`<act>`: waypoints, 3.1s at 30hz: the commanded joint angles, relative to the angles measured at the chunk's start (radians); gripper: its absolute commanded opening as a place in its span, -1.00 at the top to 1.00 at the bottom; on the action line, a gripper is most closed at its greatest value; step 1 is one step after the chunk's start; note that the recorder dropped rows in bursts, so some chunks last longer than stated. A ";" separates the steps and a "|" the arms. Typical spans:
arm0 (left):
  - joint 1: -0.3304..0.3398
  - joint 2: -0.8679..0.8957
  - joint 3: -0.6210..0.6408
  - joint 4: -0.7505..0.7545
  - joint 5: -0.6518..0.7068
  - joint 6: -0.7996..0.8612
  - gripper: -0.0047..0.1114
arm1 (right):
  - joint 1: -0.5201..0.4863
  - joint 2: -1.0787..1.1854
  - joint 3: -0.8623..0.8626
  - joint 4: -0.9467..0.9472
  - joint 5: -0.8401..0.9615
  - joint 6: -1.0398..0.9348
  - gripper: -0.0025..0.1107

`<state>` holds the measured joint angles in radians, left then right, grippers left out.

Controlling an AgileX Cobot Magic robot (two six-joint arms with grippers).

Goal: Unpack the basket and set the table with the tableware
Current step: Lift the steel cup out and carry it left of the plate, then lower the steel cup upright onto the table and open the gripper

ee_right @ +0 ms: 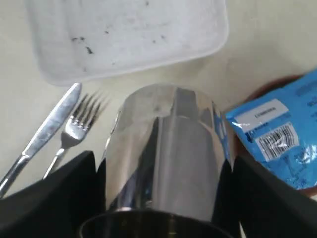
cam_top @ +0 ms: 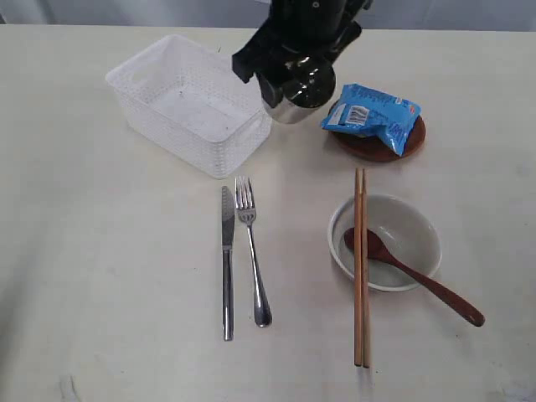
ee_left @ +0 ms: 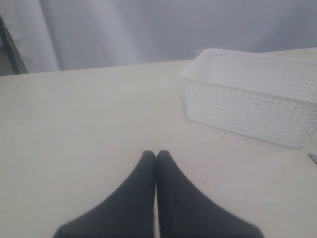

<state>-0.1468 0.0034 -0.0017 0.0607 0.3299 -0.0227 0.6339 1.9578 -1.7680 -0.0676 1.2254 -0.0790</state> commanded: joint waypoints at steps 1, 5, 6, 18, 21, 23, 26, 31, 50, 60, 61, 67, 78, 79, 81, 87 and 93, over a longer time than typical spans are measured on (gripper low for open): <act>-0.006 -0.003 0.002 -0.005 -0.010 0.000 0.92 | -0.073 0.046 0.013 -0.016 -0.004 0.037 0.96; -0.006 -0.003 0.002 -0.005 -0.010 0.000 0.92 | -0.085 0.105 0.013 -0.003 -0.004 0.037 0.96; -0.006 -0.003 0.002 -0.005 -0.010 0.000 0.92 | -0.085 0.116 0.013 -0.003 -0.004 0.037 0.96; -0.006 -0.003 0.002 -0.005 -0.010 0.000 0.92 | -0.082 0.221 -0.024 0.136 -0.118 0.034 0.96; -0.006 -0.003 0.002 -0.005 -0.010 0.000 0.92 | -0.082 0.252 -0.062 0.192 -0.118 0.034 0.96; -0.006 -0.003 0.002 -0.005 -0.010 0.000 0.92 | -0.082 0.269 -0.092 0.231 -0.118 0.028 0.96; -0.006 -0.003 0.002 -0.005 -0.010 0.000 0.92 | -0.082 0.293 -0.137 0.260 -0.108 0.021 0.96; -0.006 -0.003 0.002 -0.005 -0.010 0.000 0.92 | -0.082 0.335 -0.222 0.267 -0.071 0.020 0.96; -0.006 -0.003 0.002 -0.005 -0.010 0.000 0.92 | -0.082 0.452 -0.421 0.269 -0.004 0.031 0.96; -0.006 -0.003 0.002 -0.005 -0.010 0.000 0.92 | -0.073 0.382 -0.422 0.197 -0.004 0.064 0.96; -0.006 -0.003 0.002 -0.005 -0.010 0.000 0.92 | -0.073 0.366 -0.410 0.191 -0.004 0.064 0.96; -0.006 -0.003 0.002 -0.005 -0.010 0.000 0.92 | -0.073 0.206 -0.162 0.068 -0.004 0.079 0.96; -0.006 -0.003 0.002 -0.005 -0.010 0.000 0.92 | -0.073 0.275 -0.114 0.100 -0.004 0.079 0.96; -0.006 -0.003 0.002 -0.005 -0.010 0.000 0.92 | -0.073 0.286 -0.114 0.100 -0.004 0.079 0.96; -0.006 -0.003 0.002 -0.005 -0.010 0.000 0.92 | -0.073 0.299 -0.114 0.100 -0.004 0.079 0.96; -0.006 -0.003 0.002 -0.005 -0.010 0.000 0.92 | -0.073 0.303 -0.114 0.118 -0.004 0.067 0.96; -0.006 -0.003 0.002 -0.005 -0.010 0.000 0.92 | -0.073 0.303 -0.114 0.118 -0.012 0.064 0.82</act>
<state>-0.1468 0.0034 -0.0017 0.0607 0.3299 -0.0227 0.5651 2.2611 -1.8774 0.0461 1.2227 0.0000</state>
